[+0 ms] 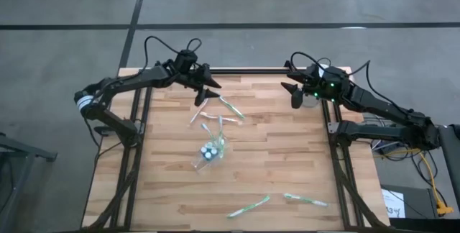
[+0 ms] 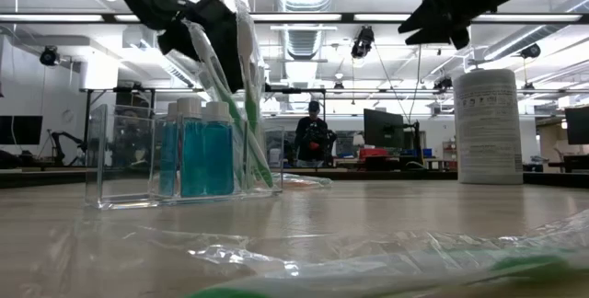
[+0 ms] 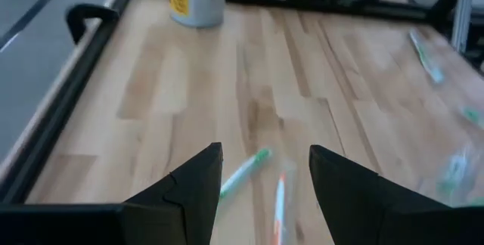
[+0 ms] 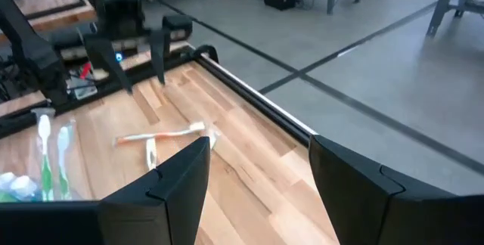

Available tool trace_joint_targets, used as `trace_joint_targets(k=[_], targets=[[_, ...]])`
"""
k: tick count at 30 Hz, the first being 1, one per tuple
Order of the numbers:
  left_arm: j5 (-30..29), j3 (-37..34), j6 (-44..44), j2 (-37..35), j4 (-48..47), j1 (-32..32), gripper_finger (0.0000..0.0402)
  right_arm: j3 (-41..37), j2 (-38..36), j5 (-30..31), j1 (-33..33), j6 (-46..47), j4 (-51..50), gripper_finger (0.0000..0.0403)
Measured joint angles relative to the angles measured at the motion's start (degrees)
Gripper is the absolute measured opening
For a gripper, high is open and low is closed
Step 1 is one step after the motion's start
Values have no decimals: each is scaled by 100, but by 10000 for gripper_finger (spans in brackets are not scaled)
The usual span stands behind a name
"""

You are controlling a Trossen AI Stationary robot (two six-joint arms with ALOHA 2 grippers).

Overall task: Pick & Place toothbrushing station
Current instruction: Put the green toothbrush into the transparent organizer

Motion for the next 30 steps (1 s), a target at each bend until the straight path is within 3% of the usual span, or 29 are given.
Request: trace_joint_targets(k=[3, 6, 8, 15, 30], targets=[[-17, 268, 10, 0, -66, 9, 204, 5, 144, -2, 0, -87, -35, 221], [-24, 532, 175, 0, -67, 5, 204, 7, 204, 53, -4, -1143, -435, 221], [-79, 687, 213, -2, -70, 2, 204, 7, 215, -4, -4, -1368, -418, 221], [-109, 878, 258, -4, -86, 7, 204, 7, 107, -47, -4, -816, -246, 221], [-389, 724, 259, -4, -132, -1, 204, 7, 76, -61, 0, -791, -268, 221]])
